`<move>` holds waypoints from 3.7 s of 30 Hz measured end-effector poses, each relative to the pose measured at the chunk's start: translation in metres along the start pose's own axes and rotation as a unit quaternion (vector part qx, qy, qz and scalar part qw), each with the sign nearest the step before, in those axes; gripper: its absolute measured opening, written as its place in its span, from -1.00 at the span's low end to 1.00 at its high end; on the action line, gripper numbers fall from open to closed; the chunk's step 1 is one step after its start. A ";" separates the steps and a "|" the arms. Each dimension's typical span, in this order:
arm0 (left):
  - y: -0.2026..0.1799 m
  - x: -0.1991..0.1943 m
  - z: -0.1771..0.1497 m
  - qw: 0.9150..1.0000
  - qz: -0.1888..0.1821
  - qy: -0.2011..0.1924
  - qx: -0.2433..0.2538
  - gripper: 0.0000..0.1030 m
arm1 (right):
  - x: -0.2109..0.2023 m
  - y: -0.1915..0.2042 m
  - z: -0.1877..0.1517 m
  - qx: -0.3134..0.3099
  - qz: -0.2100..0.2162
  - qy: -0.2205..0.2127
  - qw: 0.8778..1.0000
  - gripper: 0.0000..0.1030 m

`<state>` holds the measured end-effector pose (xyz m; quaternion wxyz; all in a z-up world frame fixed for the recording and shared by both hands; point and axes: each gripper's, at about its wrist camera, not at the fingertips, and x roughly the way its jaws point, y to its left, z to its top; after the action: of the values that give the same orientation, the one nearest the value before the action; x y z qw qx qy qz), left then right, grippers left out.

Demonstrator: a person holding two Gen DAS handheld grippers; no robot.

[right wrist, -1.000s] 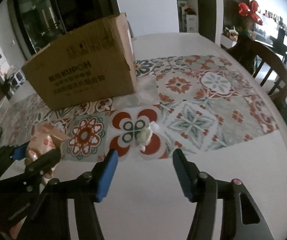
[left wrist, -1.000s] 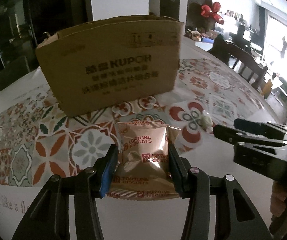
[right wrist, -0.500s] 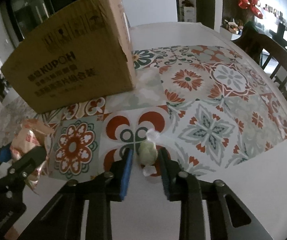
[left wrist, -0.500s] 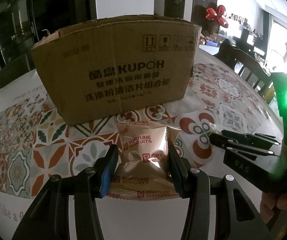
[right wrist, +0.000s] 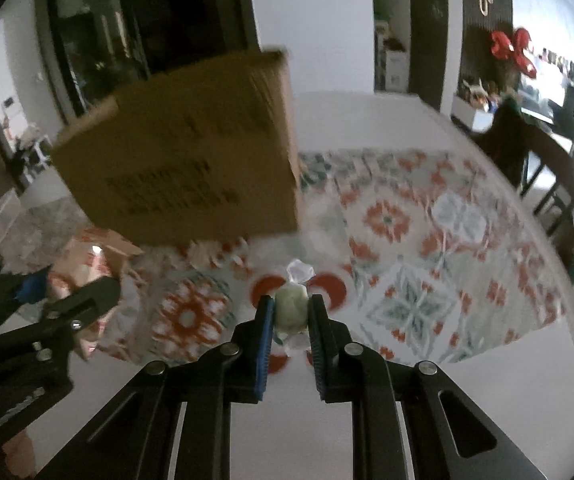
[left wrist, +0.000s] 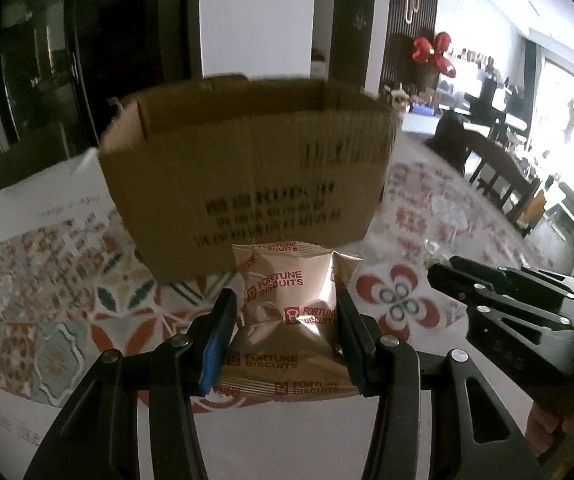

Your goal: Organize snacks

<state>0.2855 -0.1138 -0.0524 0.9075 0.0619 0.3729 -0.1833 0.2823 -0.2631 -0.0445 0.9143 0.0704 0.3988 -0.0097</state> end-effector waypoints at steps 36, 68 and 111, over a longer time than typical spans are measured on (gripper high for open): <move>0.047 -0.013 0.134 0.996 0.009 -0.085 0.007 -0.05 | -0.031 0.047 0.139 -0.056 0.057 -0.137 0.987 -0.64; 0.034 -0.103 0.056 0.977 0.137 -0.163 -0.002 0.99 | -0.098 0.035 0.083 -0.036 -0.037 -0.165 0.985 0.52; -0.019 -0.245 -0.070 0.971 0.141 -0.195 0.005 1.00 | -0.245 0.044 -0.065 -0.035 -0.039 -0.206 0.977 0.80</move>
<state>0.0720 -0.0441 0.0699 0.9791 0.0815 0.1752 -0.0640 0.0709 -0.2204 0.0957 0.9777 0.0195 0.2043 -0.0453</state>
